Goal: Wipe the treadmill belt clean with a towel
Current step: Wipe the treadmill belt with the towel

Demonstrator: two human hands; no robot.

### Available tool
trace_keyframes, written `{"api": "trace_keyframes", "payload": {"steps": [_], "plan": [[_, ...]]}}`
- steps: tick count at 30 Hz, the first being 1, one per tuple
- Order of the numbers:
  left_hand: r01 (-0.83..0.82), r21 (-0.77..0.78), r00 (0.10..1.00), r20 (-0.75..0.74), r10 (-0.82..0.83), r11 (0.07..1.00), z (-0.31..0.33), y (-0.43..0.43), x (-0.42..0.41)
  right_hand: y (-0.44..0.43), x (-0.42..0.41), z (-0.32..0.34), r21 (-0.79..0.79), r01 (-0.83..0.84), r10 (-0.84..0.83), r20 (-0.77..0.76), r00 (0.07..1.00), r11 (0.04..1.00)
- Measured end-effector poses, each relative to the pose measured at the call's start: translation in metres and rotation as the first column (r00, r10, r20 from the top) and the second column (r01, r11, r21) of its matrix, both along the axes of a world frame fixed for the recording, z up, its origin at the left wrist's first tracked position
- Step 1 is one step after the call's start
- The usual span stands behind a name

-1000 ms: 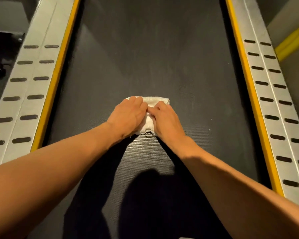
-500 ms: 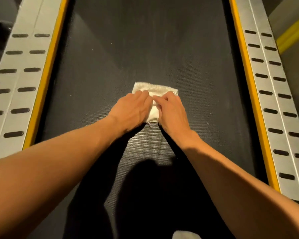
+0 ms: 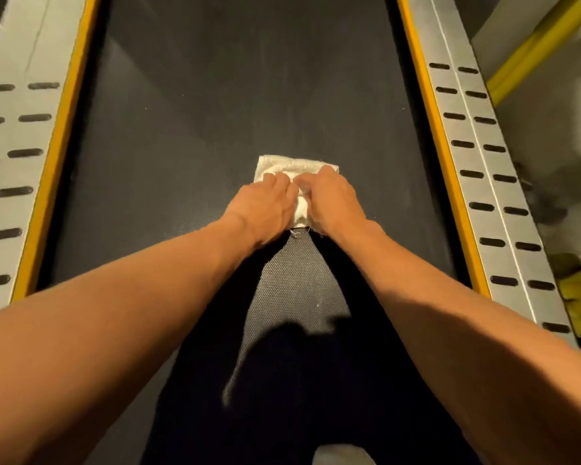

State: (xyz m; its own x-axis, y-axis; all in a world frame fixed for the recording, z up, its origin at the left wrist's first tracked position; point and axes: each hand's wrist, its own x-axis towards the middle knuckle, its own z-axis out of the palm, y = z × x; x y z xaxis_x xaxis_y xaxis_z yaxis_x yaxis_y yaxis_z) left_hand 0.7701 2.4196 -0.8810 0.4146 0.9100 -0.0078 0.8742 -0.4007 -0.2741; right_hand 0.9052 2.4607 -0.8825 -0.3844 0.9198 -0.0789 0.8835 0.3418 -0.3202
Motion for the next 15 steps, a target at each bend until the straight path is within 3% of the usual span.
{"api": "trace_keyframes", "payload": {"steps": [5,9,11,15], "plan": [[0.178,-0.039,0.984,0.038,-0.177,0.983,-0.012,-0.019,0.017,-0.047,0.038,-0.011,0.053,-0.021,0.022,-0.019,1.000,0.998],[0.042,-0.102,0.986,0.167,-0.025,0.994,-0.001,-0.010,0.032,-0.025,0.045,-0.002,0.006,0.050,-0.050,-0.039,0.998,0.999],[-0.008,-0.109,0.991,0.134,0.023,0.994,0.002,0.001,0.040,-0.016,0.043,0.004,-0.003,0.072,-0.072,-0.035,0.997,0.997],[0.142,-0.106,0.987,0.091,-0.133,0.984,-0.003,-0.007,0.050,-0.041,0.060,-0.006,0.027,0.081,-0.082,0.022,0.996,0.996]]}}
